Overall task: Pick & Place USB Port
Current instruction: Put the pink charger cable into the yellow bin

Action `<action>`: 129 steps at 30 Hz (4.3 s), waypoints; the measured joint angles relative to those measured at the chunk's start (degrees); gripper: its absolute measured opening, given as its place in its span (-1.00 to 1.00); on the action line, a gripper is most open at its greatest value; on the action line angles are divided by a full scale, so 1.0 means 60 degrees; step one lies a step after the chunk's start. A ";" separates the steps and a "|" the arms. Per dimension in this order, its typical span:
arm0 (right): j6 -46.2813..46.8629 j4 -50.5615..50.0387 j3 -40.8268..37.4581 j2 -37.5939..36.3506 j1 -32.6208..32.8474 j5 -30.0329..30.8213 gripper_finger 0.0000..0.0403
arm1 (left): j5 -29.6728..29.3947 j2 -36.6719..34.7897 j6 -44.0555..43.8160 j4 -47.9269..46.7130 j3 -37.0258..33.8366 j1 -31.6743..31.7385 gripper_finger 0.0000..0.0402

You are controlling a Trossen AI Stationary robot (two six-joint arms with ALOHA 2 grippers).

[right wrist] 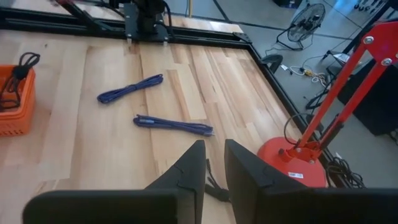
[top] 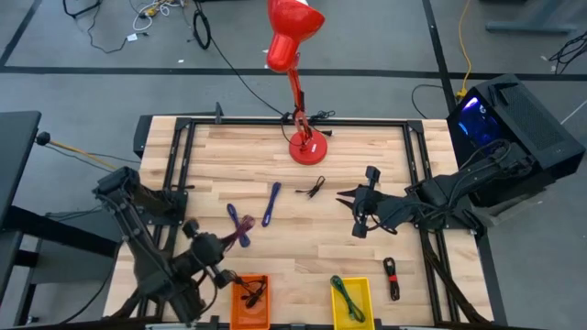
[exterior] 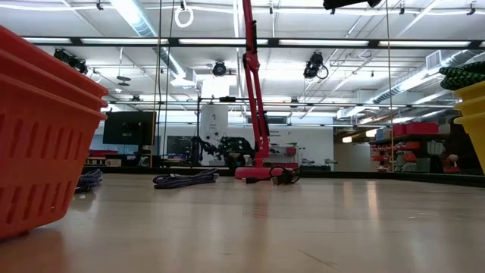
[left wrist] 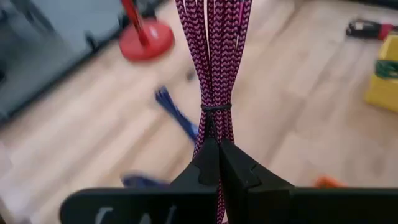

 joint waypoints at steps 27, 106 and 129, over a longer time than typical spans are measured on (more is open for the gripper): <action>-0.2649 0.3858 0.0000 0.0044 0.0000 -0.3221 -0.69 | 0.2752 -0.0684 1.4589 0.9960 -0.0007 0.4975 -1.00; -0.3380 0.5161 0.0000 0.0041 -0.0648 -0.2451 -0.91 | 0.3717 -0.0745 1.5371 1.1626 -0.0007 0.6006 -0.52; 0.3314 0.1477 0.0004 0.0354 0.1870 -0.3932 -0.91 | 0.1688 -0.0745 1.3614 0.7136 -0.0007 0.6130 -0.25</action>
